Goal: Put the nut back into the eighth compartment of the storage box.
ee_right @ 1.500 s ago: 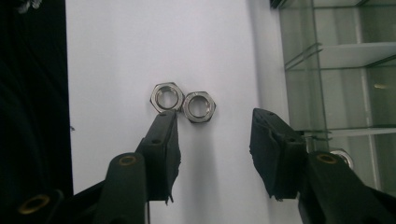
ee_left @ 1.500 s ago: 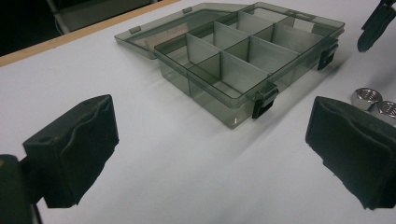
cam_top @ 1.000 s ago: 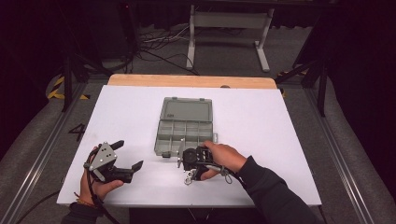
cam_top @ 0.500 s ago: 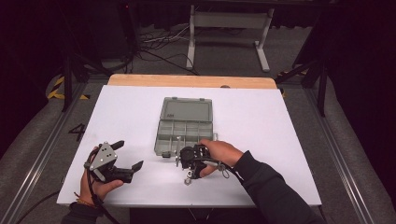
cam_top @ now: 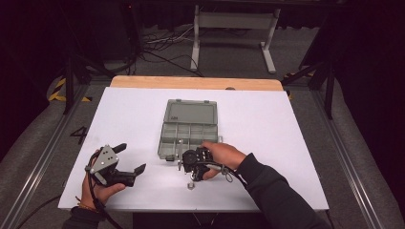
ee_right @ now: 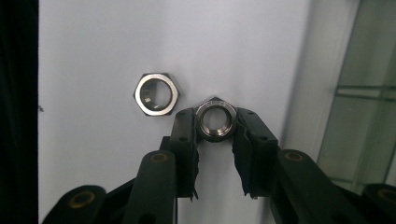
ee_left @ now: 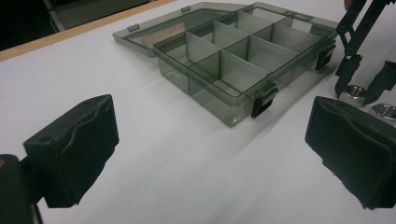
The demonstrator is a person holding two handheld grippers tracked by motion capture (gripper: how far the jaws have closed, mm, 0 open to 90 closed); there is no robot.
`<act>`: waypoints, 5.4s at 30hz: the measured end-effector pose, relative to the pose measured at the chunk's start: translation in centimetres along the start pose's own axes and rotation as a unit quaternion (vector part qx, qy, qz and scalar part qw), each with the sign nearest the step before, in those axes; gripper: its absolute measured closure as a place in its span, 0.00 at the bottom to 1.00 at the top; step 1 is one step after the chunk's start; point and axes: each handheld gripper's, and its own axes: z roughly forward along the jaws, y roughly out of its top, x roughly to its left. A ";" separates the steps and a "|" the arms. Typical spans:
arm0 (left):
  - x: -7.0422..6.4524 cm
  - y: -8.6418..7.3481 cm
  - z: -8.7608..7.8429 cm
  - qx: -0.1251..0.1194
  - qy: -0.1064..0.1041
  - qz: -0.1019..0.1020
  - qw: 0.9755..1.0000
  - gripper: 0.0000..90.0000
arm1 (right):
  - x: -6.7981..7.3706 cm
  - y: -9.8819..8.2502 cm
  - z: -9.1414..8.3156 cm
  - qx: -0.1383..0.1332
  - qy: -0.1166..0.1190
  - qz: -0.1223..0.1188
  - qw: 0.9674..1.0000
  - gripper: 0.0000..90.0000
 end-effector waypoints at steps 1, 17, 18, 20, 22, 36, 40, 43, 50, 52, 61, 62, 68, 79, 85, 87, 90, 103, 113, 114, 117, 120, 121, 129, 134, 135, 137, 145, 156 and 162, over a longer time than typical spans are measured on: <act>0.0 0.0 0.0 0.000 0.000 0.000 1.000 0.04 | 0.0 0.0 0.0 0.000 0.000 0.000 1.000 0.78; -0.1 0.1 -0.2 -0.003 0.006 0.003 1.000 0.04 | -0.2 -2.3 -3.1 -0.043 -0.028 0.044 0.998 0.78; -0.1 0.1 -0.3 -0.005 0.006 0.003 1.000 0.03 | -0.3 -2.5 -3.6 -0.044 -0.030 0.048 0.997 0.78; -0.2 0.2 -0.3 -0.007 0.005 0.003 1.000 0.03 | -0.5 -2.8 -4.2 -0.050 -0.035 0.049 0.997 0.78; -0.3 0.2 -0.3 -0.009 0.004 0.005 1.000 0.03 | -0.9 -3.3 -5.1 -0.053 -0.046 0.056 0.996 0.78; -0.1 0.2 -0.5 -0.015 0.003 0.007 1.000 0.03 | -2.7 -6.0 -7.6 -0.068 -0.084 0.105 0.989 0.78; -0.3 0.2 -0.6 -0.018 -0.005 0.008 1.000 0.02 | -3.2 -6.3 -7.8 -0.062 -0.085 0.114 0.988 0.78; -0.3 0.1 -0.5 -0.019 -0.006 0.008 1.000 0.02 | -3.4 -6.3 -7.7 -0.061 -0.087 0.118 0.987 0.78; -0.2 0.0 -0.5 -0.021 -0.009 0.005 1.000 0.01 | -4.7 -6.5 -7.1 -0.049 -0.085 0.133 0.986 0.78; -0.1 0.0 -0.5 -0.021 -0.011 0.006 1.000 0.01 | -5.2 -6.5 -6.9 -0.051 -0.085 0.136 0.986 0.78; 0.0 -0.1 -0.4 -0.019 -0.010 0.007 1.000 0.01 | -6.2 -6.0 -5.4 -0.041 -0.070 0.141 0.987 0.78; 0.0 -0.1 -0.4 -0.018 -0.011 0.007 1.000 0.01 | -6.3 -6.0 -5.3 -0.039 -0.071 0.141 0.987 0.78; -0.1 -0.1 -0.3 -0.014 -0.014 0.009 1.000 0.01 | -6.6 -5.9 -4.8 -0.039 -0.071 0.144 0.986 0.78; -0.1 -0.1 -0.4 -0.014 -0.014 0.008 1.000 0.01 | -7.1 -5.6 -4.0 -0.036 -0.071 0.148 0.986 0.78; -0.1 -0.2 -0.4 -0.017 -0.015 0.007 1.000 0.01 | -7.2 -5.5 -3.8 -0.039 -0.068 0.147 0.986 0.78; -0.1 -0.1 -0.4 -0.017 -0.013 0.007 1.000 0.01 | -7.2 -5.4 -3.7 -0.041 -0.070 0.149 0.986 0.77; -0.1 -0.1 -0.4 -0.017 -0.014 0.008 1.000 0.01 | -7.1 -5.4 -3.7 -0.043 -0.065 0.147 0.986 0.73; -0.2 -0.1 -0.4 -0.014 -0.015 0.009 1.000 0.01 | -5.2 -5.9 -5.2 -0.082 -0.075 0.143 0.983 0.63; -0.3 -0.1 -0.4 -0.013 -0.016 0.009 1.000 0.01 | -2.2 -7.0 -6.3 -0.146 -0.081 0.127 0.978 0.57; -0.3 -0.1 -0.4 -0.013 -0.015 0.009 1.000 0.01 | -1.7 -7.1 -6.3 -0.151 -0.080 0.123 0.978 0.56; -0.2 0.0 -0.4 -0.014 -0.014 0.010 1.000 0.01 | -1.2 -7.2 -6.4 -0.156 -0.079 0.121 0.977 0.55; -0.3 -0.1 -0.3 -0.011 -0.013 0.009 1.000 0.01 | -0.2 -7.2 -6.1 -0.157 -0.081 0.111 0.978 0.49; -0.3 -0.1 -0.3 -0.010 -0.013 0.010 1.000 0.01 | 0.0 -7.1 -6.1 -0.156 -0.078 0.110 0.979 0.48; -0.3 -0.1 -0.2 -0.006 -0.016 0.012 1.000 0.01 | 1.4 -6.3 -5.3 -0.155 -0.089 0.092 0.980 0.35; -0.3 -0.1 -0.2 -0.005 -0.016 0.013 1.000 0.01 | 2.0 -5.3 -4.1 -0.144 -0.088 0.089 0.982 0.24; -0.3 -0.1 -0.2 -0.004 -0.016 0.013 1.000 0.01 | 2.1 -5.2 -4.0 -0.141 -0.088 0.088 0.982 0.22; -0.3 -0.1 -0.2 -0.005 -0.014 0.013 1.000 0.01 | 2.2 -4.8 -3.6 -0.137 -0.084 0.083 0.984 0.19; -0.4 0.0 -0.2 -0.007 -0.008 0.013 1.000 0.01 | 2.5 -3.5 -2.4 -0.119 -0.075 0.084 0.986 0.18; -0.3 0.0 -0.3 -0.007 -0.009 0.012 1.000 0.01 | 3.0 -1.4 -0.5 -0.086 -0.048 0.057 0.994 0.34; -0.3 0.0 -0.3 -0.006 -0.008 0.011 1.000 0.01 | 3.0 -0.7 0.4 -0.075 -0.030 0.052 0.995 0.48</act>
